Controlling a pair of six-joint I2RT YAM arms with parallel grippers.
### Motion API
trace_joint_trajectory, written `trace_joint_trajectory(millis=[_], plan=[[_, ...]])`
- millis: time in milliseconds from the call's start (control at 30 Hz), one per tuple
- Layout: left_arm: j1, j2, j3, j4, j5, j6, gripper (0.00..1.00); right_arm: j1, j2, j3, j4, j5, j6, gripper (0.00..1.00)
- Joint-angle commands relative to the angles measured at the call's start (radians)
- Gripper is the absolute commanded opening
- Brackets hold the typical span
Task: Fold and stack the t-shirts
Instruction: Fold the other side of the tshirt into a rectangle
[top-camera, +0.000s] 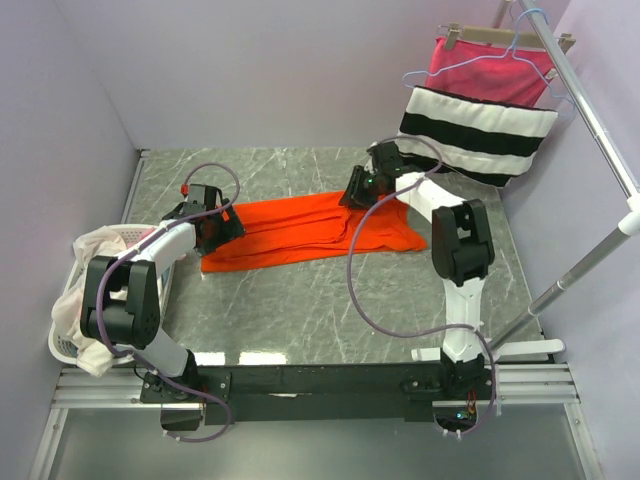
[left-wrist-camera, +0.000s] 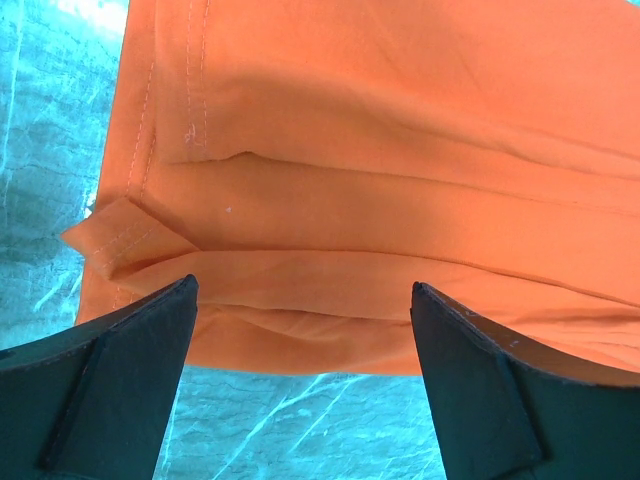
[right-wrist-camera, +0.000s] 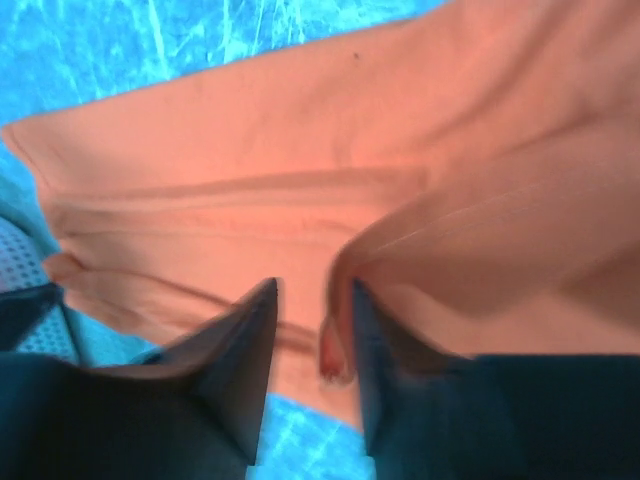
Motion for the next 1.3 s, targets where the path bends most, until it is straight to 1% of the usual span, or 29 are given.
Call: trace_joint_trajectory(millis=[0, 133, 333, 433, 500, 533, 600, 833, 867, 1000, 1133, 1200, 1233, 1267], plan=[[-0.004, 0.000, 0.032, 0.005, 0.000, 0.013, 0.93, 0.021, 0.076, 0.101, -0.036, -0.021, -0.025, 0.48], [-0.004, -0.018, 0.024, 0.004, -0.005, 0.010, 0.93, 0.022, 0.069, 0.097, 0.001, -0.020, -0.041, 0.51], [-0.004, -0.035, 0.029, -0.006, -0.014, 0.008, 0.93, 0.021, -0.082, -0.021, 0.045, 0.089, -0.082, 0.55], [-0.004, -0.035, 0.033, -0.002, -0.005, 0.008, 0.93, 0.021, -0.155, -0.087, 0.064, 0.107, -0.096, 0.56], [-0.004, -0.032, 0.035, 0.001, -0.002, 0.010, 0.93, 0.022, -0.152, -0.086, 0.038, 0.095, -0.101, 0.57], [-0.004, -0.031, 0.035, 0.001, -0.001, 0.010, 0.93, 0.021, -0.145, -0.084, 0.027, 0.057, -0.102, 0.57], [-0.004, -0.031, 0.035, 0.002, 0.000, 0.010, 0.93, 0.028, -0.134, -0.087, 0.030, 0.035, -0.102, 0.57], [-0.004, -0.031, 0.030, -0.001, -0.007, 0.011, 0.93, 0.076, -0.036, -0.003, -0.039, 0.061, -0.131, 0.56], [-0.004, -0.031, 0.029, -0.002, -0.008, 0.013, 0.93, 0.082, -0.024, 0.028, -0.051, 0.058, -0.137, 0.56], [-0.004, -0.029, 0.027, -0.002, -0.011, 0.014, 0.93, 0.102, 0.025, 0.065, -0.051, 0.045, -0.148, 0.55], [-0.004, -0.024, 0.030, -0.007, -0.014, 0.018, 0.94, 0.122, 0.068, 0.135, -0.099, 0.049, -0.157, 0.54], [-0.004, -0.023, 0.032, -0.009, -0.016, 0.019, 0.94, 0.125, 0.076, 0.141, -0.096, 0.049, -0.157, 0.48], [-0.004, -0.024, 0.030, -0.009, -0.017, 0.019, 0.94, 0.124, 0.079, 0.148, -0.097, 0.046, -0.159, 0.34], [-0.004, -0.024, 0.032, -0.010, -0.019, 0.019, 0.94, 0.127, 0.082, 0.151, -0.094, 0.043, -0.159, 0.29]])
